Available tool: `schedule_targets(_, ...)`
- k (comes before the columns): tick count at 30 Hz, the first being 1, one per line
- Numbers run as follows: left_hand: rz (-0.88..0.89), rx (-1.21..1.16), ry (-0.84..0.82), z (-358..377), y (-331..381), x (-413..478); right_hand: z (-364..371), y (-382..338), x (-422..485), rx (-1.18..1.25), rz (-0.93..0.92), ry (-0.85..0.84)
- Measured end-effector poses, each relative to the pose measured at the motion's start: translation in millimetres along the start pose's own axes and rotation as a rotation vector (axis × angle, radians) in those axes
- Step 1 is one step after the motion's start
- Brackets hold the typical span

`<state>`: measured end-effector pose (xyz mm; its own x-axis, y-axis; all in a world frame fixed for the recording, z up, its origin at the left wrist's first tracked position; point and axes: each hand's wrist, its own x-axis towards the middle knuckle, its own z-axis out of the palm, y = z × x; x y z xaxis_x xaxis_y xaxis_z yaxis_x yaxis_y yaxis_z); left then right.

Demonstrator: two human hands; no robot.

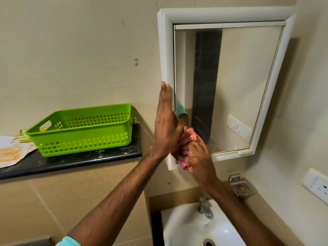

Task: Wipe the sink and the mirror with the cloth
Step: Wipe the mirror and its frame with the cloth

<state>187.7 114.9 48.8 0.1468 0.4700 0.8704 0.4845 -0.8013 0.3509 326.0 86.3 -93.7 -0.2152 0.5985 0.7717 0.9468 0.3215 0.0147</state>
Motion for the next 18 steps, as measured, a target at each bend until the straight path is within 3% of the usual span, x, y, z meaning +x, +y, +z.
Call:
schedule_targets(5, 0.113, 0.239, -0.046, 14.5, 4.5, -11.2, -2.2, 42.2, -2.0, -0.082, -0.339, 0.076)
schedule_targets(8, 0.171, 0.324, -0.134, 27.7, 5.1, -14.4, -11.6, 74.7, 0.3, -0.12, -0.417, 0.045)
schedule_targets(14, 0.178, 0.344, -0.288, 45.3, 23.5, -17.1, -35.8, 131.5, -0.4, -0.125, -0.307, 0.002)
schedule_targets(18, 0.188, 0.505, -0.207, 59.7, 11.5, -21.7, -51.5, 178.9, -14.5, -0.134, -0.208, 0.041)
